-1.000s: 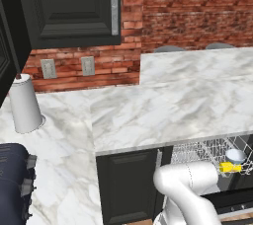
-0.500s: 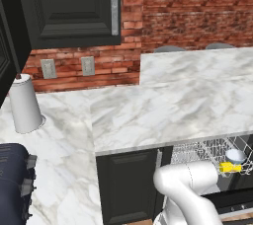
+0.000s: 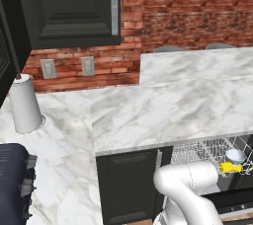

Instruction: Pick up the cup and bowl from the counter, place them in the dishwasher, and close the dishwasher door.

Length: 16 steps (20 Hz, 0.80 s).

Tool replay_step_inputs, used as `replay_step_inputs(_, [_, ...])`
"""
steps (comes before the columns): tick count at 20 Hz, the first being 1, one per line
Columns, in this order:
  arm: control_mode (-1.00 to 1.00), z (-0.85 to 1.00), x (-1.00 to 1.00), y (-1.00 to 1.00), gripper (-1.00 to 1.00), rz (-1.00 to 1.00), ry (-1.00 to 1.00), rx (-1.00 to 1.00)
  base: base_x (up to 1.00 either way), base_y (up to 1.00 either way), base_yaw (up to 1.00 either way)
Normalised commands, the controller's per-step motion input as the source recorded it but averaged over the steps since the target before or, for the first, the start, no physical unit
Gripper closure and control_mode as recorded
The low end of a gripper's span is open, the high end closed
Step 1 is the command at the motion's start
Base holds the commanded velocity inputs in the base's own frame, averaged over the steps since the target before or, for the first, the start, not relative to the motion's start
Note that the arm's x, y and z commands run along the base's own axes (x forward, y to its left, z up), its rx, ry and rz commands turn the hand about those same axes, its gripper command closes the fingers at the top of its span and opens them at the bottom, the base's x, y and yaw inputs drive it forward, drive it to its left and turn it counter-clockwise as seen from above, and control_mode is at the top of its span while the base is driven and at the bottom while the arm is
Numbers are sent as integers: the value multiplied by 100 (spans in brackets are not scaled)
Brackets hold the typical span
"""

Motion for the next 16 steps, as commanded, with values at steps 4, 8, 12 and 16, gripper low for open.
replay_step_inputs(4, [-100, 11, 100, 6, -100, 0, 0, 3, 0, 0, 0])
replay_step_inputs(8, [-100, 60, 100, 14, -100, 0, -1, 7, 0, 0, 0])
replay_step_inputs(12, [-100, 95, 100, 24, -100, 0, -5, 9, 0, 0, 0])
replay_step_inputs(16, [-100, 82, 100, 41, -100, 0, -7, 8, 0, 0, 0])
